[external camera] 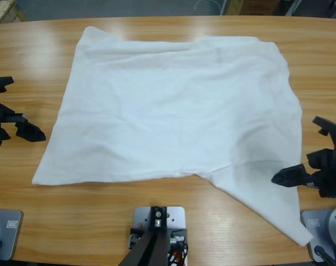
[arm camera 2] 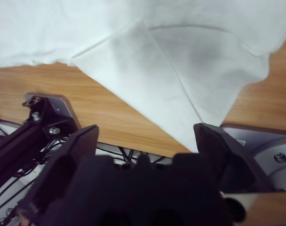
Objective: Fold clothes
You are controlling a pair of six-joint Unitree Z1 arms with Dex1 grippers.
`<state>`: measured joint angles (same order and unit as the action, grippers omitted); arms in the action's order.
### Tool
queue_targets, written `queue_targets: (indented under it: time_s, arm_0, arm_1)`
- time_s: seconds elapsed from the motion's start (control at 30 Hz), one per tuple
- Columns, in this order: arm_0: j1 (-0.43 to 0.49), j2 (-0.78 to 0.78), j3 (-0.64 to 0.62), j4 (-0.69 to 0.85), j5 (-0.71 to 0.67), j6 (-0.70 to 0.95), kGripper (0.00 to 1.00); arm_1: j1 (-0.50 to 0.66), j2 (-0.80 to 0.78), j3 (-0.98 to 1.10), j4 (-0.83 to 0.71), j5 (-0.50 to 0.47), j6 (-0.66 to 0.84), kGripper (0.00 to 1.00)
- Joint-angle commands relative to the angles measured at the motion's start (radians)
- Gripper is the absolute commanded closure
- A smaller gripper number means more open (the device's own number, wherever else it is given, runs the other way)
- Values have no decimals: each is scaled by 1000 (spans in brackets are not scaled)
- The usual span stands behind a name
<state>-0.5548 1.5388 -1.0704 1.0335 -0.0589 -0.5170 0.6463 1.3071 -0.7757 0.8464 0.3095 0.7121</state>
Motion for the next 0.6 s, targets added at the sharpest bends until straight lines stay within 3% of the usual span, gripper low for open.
queue_targets:
  time_s: [0.03,0.27,0.6]
  arm_0:
    - [15,106,30,-116,-121,-25,101]
    - [-49,235,42,-229,-194,-44,105]
    - [-138,335,47,-234,-53,-60,92]
  arm_1:
    - [18,32,19,-29,12,7,179]
    - [18,-17,19,15,17,6,179]
    - [18,-17,-7,47,16,-5,179]
